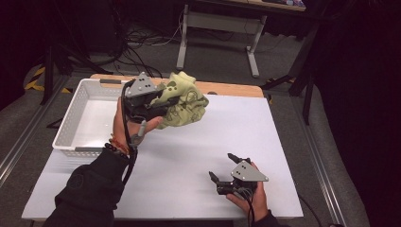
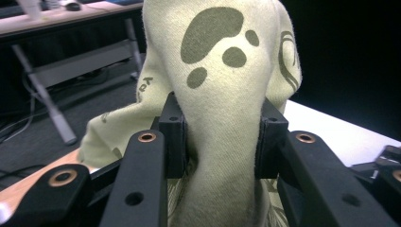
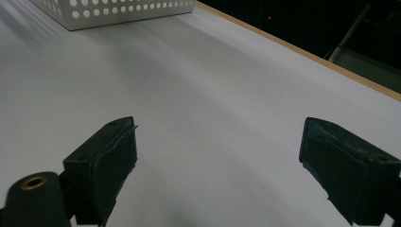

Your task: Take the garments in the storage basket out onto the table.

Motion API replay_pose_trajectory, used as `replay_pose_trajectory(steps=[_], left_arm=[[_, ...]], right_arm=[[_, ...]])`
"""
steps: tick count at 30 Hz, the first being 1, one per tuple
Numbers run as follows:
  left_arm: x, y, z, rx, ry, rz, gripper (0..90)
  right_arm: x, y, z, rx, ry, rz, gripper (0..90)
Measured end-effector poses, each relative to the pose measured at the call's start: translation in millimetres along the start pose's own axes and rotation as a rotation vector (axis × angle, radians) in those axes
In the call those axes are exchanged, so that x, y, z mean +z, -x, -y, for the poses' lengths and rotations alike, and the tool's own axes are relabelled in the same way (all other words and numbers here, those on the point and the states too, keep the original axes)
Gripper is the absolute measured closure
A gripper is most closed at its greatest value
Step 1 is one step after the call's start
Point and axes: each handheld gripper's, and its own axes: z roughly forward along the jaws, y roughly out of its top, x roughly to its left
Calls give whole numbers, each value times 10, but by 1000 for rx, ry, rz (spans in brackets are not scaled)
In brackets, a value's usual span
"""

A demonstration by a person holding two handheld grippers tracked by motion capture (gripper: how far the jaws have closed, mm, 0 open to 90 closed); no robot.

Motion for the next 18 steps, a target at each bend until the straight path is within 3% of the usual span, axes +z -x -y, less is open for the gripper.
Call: replay_pose_trajectory(steps=[9,18], left_arm=[[258,257,-89,35,-4,63,646],[435,250,18,27,-44,67,644]], right_arm=[[-43,42,-6,12,20,19,128],[-67,80,-5,17,30,26,123]])
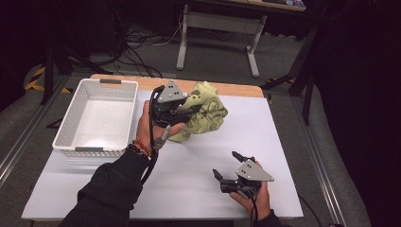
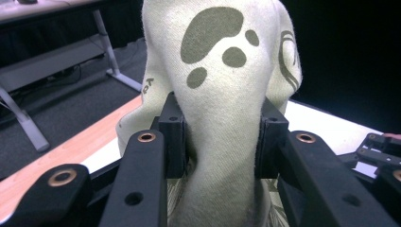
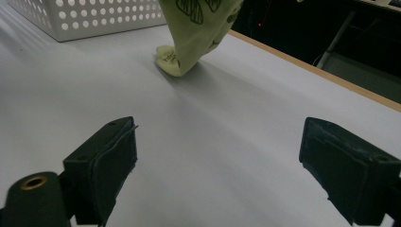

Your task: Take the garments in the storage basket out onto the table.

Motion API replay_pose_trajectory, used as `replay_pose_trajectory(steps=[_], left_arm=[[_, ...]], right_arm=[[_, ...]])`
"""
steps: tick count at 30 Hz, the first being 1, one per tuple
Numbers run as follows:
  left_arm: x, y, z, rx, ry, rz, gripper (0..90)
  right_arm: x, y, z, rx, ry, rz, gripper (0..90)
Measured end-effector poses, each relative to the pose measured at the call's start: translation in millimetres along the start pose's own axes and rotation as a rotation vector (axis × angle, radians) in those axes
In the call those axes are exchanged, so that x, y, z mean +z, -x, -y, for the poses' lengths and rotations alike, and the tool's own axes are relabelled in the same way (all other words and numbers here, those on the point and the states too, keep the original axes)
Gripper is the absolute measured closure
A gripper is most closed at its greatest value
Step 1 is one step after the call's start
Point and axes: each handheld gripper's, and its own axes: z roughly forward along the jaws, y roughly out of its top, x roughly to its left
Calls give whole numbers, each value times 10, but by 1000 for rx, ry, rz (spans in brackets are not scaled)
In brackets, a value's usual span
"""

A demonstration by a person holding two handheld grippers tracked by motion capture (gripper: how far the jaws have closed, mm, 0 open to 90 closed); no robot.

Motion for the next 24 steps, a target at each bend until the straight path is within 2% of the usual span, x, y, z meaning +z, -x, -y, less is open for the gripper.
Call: replay_pose_trajectory(steps=[5,10,17,21,24], left_arm=[[68,-35,90,-2,-23,-4,638],[181,-41,214,8,-77,-19,612],[336,-35,399,-2,-145,-19,560],[403,-24,476,2,-187,-22,516],[433,-12,528,-6,-205,-22,421]], right_arm=[[-13,-8,18,-4,-5,3,124],[-45,-3,47,5,-11,13,125],[-48,-7,59,1,-21,22,132],[-35,-9,57,-6,-24,14,134],[-26,-14,55,-9,-26,10,135]])
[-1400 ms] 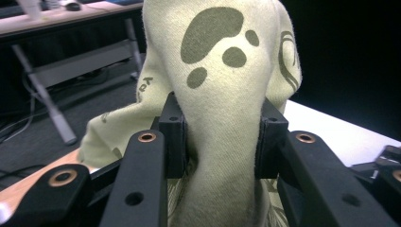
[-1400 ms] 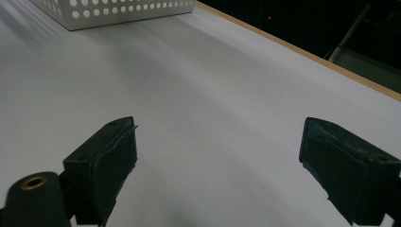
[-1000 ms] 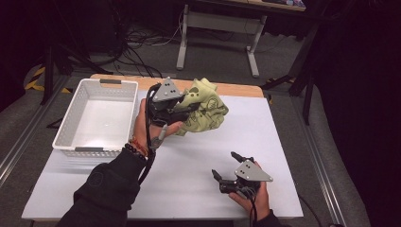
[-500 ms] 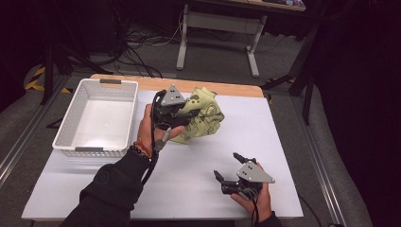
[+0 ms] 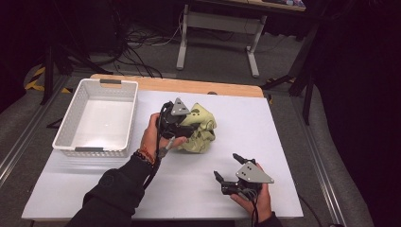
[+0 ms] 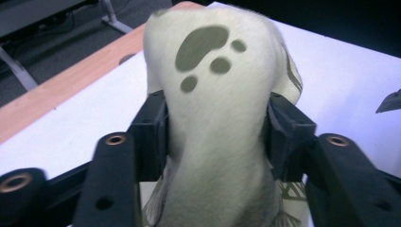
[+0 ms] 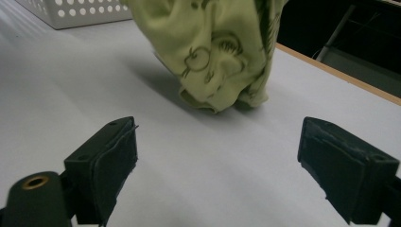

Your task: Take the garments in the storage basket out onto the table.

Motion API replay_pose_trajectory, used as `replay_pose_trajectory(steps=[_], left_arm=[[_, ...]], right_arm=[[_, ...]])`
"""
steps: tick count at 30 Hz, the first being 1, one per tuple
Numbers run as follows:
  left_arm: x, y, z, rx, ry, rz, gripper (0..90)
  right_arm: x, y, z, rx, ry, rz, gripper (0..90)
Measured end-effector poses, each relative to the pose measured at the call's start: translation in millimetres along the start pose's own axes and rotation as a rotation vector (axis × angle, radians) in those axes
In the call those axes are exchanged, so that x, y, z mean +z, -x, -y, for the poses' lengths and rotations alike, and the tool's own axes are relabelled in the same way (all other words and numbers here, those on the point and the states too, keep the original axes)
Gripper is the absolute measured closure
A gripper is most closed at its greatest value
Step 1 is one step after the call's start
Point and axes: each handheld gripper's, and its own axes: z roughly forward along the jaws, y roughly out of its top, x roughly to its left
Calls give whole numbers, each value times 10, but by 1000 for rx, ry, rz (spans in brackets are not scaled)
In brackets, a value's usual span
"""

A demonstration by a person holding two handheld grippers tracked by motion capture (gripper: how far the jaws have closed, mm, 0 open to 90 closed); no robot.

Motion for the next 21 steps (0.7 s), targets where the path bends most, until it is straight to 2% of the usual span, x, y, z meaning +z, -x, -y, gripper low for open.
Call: replay_pose_trajectory(steps=[1,2,3,5,6,8,12,14,21], left_arm=[[9,3,18,1,-2,-8,421],[16,6,31,-4,-6,-9,367],[20,5,41,-4,-7,-9,367],[9,3,64,-14,11,-9,345],[-11,-2,71,-24,29,5,337],[-25,2,70,-17,28,4,286],[0,79,97,60,5,-54,228],[11,96,107,74,1,-65,219],[21,116,142,98,21,-64,161]], right_arm=[[1,0,-1,-2,0,-2,135],[5,-2,-3,-7,0,-1,135],[5,-2,-3,-7,0,-1,135],[7,-2,-3,-8,-1,-3,135],[8,-4,-3,-9,-2,-2,135],[7,-10,-5,-15,-2,-6,135],[7,-13,-7,-17,-1,-5,136],[7,-14,-8,-17,-1,-6,136],[4,-24,-10,-23,2,-10,136]])
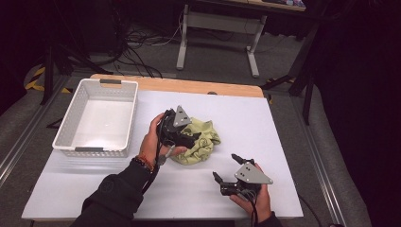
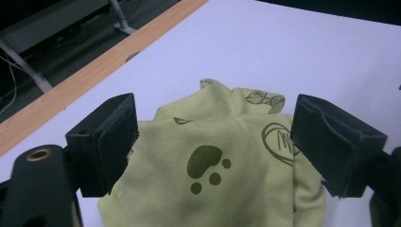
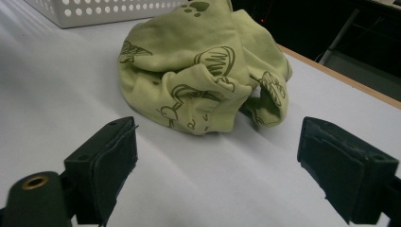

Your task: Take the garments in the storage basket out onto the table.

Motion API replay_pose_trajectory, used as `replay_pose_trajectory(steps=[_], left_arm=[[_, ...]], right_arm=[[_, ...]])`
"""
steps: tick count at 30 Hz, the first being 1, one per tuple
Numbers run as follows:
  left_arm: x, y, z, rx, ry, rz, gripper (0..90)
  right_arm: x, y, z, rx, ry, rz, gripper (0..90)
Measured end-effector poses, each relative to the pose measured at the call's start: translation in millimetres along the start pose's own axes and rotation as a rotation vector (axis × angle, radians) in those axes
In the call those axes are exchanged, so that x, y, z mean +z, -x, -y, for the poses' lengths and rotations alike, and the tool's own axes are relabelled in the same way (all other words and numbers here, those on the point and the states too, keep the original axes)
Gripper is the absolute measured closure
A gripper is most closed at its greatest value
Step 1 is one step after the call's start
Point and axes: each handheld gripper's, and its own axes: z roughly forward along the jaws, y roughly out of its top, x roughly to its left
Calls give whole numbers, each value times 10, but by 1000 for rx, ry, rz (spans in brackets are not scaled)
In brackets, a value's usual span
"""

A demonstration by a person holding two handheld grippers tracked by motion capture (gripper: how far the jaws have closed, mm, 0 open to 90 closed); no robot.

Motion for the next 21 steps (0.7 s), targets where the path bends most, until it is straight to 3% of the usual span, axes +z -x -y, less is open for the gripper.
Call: replay_pose_trajectory(steps=[6,11,21], left_arm=[[-32,12,49,26,30,5,138],[-115,56,79,82,75,-46,156],[-239,23,156,68,120,-26,130]], right_arm=[[7,-12,1,-9,1,-20,139],[19,-24,8,-15,-3,-30,138],[5,-10,8,5,20,-14,125]])
